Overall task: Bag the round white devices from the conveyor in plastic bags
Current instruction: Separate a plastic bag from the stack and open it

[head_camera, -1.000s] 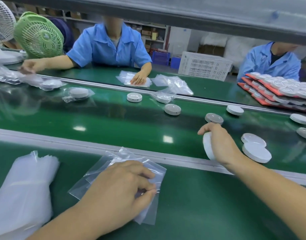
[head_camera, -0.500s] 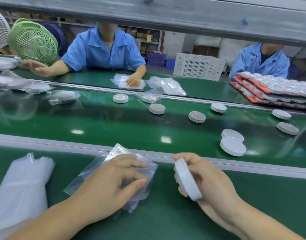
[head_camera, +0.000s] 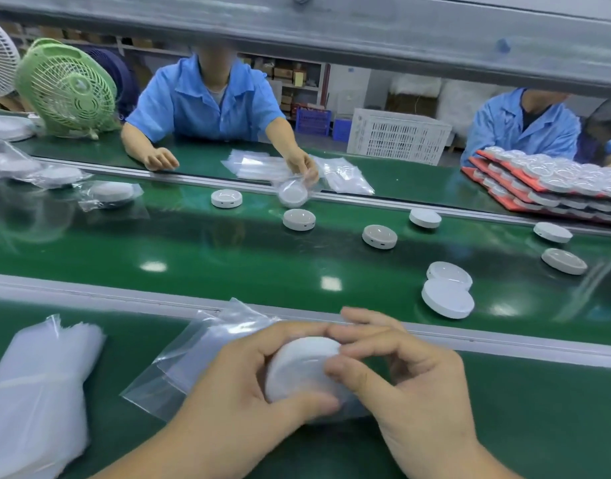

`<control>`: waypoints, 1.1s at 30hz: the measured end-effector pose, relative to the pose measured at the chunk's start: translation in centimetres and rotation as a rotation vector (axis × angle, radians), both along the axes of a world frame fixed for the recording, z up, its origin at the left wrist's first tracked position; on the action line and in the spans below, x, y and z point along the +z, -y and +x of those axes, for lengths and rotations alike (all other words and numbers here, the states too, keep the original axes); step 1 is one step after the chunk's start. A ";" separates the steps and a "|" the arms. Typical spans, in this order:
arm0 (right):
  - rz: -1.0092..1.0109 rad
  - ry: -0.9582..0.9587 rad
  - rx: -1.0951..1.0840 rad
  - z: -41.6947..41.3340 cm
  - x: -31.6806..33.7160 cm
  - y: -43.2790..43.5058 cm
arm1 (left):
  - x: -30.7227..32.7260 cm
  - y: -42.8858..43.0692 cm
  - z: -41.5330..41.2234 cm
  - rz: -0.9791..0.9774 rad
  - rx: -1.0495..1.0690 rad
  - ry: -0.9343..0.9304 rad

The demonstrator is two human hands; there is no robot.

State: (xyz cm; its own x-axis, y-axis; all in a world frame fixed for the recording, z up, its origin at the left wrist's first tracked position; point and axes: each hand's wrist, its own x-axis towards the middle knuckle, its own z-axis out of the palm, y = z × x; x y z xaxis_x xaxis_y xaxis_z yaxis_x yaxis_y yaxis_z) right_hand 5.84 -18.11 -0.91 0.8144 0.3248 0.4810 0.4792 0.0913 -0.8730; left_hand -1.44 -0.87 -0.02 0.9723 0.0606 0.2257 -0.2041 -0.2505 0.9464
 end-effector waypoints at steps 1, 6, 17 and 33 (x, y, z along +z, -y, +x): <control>-0.036 -0.017 0.049 -0.2 0.2 -0.4 | 0.0 0.4 0.0 -0.024 0.138 0.043; -0.297 -0.070 0.196 0.9 1.8 -2.1 | 0.3 0.4 0.3 -0.210 0.397 0.150; -0.348 -0.268 -0.251 18.0 3.2 -10.0 | -2.8 -4.3 1.9 0.760 0.274 0.193; -1.499 0.364 -0.251 19.9 0.0 0.7 | -1.5 -4.3 1.3 0.888 -0.019 0.155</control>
State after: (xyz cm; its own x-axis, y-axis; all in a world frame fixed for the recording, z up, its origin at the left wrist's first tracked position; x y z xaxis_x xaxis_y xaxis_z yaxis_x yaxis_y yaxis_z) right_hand 25.70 -18.79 -0.87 0.8355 0.5486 0.0309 0.5457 -0.8350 0.0709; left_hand -0.15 3.38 -1.54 0.9262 -0.2144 0.3102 -0.3249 -0.8712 0.3680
